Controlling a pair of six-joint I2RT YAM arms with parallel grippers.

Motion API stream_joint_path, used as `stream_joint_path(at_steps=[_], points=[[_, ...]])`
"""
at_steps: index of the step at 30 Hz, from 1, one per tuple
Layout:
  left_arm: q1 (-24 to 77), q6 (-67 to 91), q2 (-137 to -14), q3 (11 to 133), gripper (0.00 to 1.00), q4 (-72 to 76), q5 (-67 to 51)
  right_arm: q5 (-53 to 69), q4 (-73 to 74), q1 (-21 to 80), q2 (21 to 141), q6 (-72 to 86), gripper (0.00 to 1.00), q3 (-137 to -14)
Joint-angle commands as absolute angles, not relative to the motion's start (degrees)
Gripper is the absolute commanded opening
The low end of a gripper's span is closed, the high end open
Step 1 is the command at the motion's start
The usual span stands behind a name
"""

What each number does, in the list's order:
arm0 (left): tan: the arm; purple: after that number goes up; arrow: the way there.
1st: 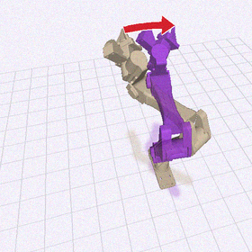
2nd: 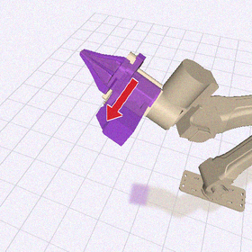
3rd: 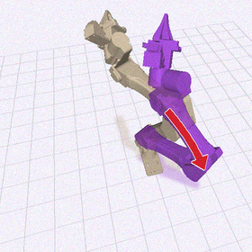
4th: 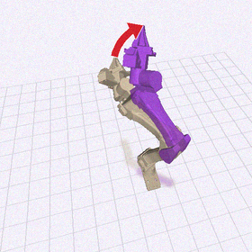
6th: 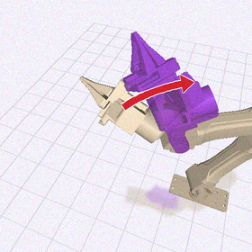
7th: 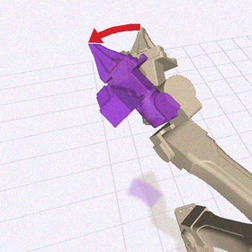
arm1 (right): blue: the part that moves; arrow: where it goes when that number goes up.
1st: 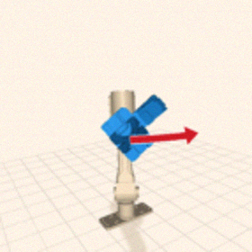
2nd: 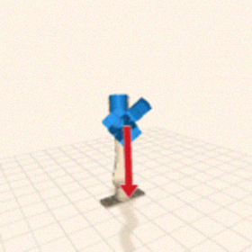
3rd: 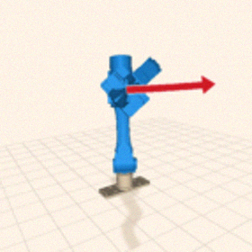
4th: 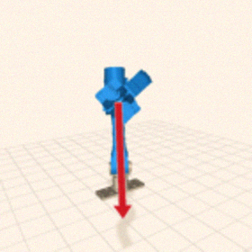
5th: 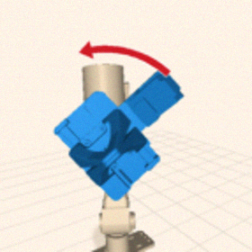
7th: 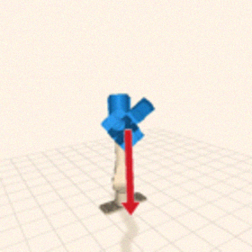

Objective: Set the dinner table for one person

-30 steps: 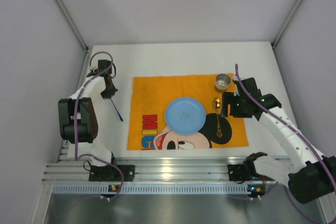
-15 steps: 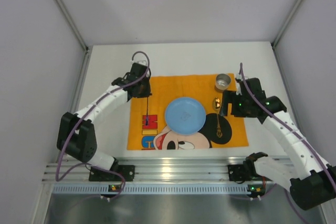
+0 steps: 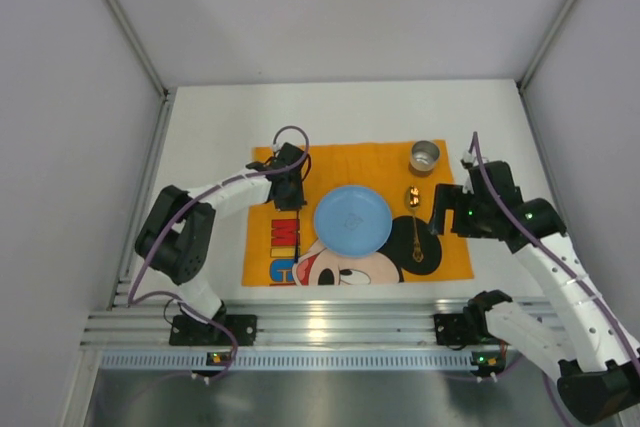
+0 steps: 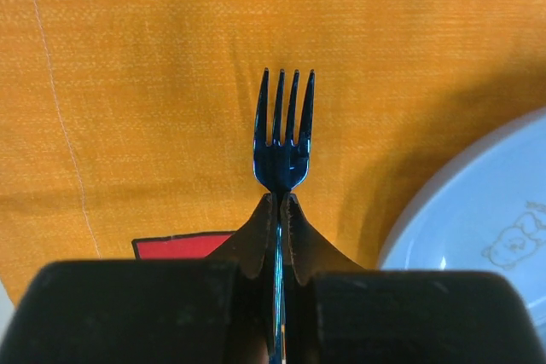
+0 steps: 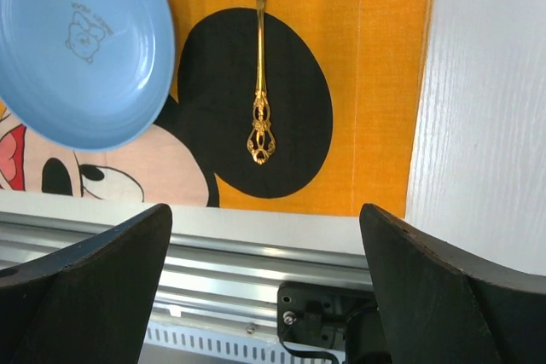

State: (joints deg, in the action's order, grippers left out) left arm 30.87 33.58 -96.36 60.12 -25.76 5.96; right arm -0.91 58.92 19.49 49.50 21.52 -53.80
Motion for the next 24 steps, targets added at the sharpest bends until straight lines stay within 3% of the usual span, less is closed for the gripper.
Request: stream_joint_path(at_steps=[1,6,9,11,14,21,24], points=[[31.73,37.26,-98.17,62.23,0.0,-23.2,9.74,-2.46,61.87,20.3,47.64,22.76,0.93,-56.95],[31.99,38.06,-98.88,61.88,0.0,-22.15,12.13,-2.64,63.28,20.22,46.76,23.03,0.93,-56.95],[32.43,37.79,-98.79,62.31,0.14,-22.06,13.53,-3.08,63.54,20.22,46.5,23.12,0.93,-57.13],[32.52,37.09,-98.61,62.93,0.32,-22.06,13.8,-3.25,63.72,20.3,46.58,23.2,0.93,-57.13],[32.78,36.3,-97.47,65.03,0.45,-24.16,15.46,-3.34,63.63,20.21,46.58,23.47,0.94,-57.39],[33.13,34.02,-85.89,70.57,0.65,-31.81,20.21,-2.46,62.67,20.21,52.1,21.98,0.98,-67.55],[34.53,30.77,-79.56,74.35,0.65,-34.27,20.3,2.87,60.57,20.22,53.7,20.22,1.0,-78.46]])
